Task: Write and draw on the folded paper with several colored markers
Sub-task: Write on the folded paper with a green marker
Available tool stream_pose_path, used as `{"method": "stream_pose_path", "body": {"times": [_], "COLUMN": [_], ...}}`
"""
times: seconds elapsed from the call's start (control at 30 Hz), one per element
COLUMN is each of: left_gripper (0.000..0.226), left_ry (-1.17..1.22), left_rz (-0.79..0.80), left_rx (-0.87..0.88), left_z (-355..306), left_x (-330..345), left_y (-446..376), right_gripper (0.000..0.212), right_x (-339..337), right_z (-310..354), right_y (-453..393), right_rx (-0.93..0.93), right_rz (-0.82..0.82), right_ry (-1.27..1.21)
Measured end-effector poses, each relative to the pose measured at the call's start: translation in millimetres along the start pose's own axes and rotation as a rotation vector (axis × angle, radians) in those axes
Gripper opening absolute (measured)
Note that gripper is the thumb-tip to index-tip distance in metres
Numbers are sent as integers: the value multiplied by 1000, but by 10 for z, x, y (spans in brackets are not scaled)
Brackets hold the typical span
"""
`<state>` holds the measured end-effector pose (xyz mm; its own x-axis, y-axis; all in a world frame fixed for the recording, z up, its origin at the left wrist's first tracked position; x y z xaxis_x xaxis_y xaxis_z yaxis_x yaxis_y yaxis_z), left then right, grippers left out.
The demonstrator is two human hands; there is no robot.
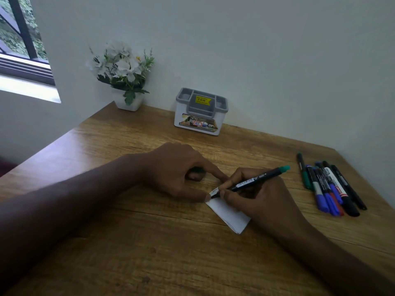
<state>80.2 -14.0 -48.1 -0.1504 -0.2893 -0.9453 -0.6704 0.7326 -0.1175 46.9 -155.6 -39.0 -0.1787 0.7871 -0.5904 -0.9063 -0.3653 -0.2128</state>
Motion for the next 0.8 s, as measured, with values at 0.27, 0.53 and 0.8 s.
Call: {"method": "stream_pose_path", "body": {"times": [0.27,0.53,0.8], "left_gripper": [58,55,56], "left_ry": [1,-1,-13], "left_rz": [14,26,13], "left_rx": [-15,-22,-50], "left_z": [9,-10,23], "left_x": [2,-11,-20], "left_y": [-13,-21,-28], "right_gripper": [7,12,7], "right_x": [-8,-22,-27], "right_z": [24,15,-12], "right_y": [6,11,-9], "right_rx": [-20,-16,-18], "right_rz": [-8,-10,-13], "right_ry": [-5,-3,0]}}
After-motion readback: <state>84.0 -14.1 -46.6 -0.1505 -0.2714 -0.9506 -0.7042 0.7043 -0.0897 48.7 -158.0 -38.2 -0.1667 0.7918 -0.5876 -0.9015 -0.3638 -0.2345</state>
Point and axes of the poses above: each hand's wrist, its own y-axis away from the middle knuckle, its own x-axis out of the palm, z = x × y, the point moved 9 cm from there along -y, towards the middle knuckle, and after that the axes turned 1 degree about -y, right-handed, at the moved point
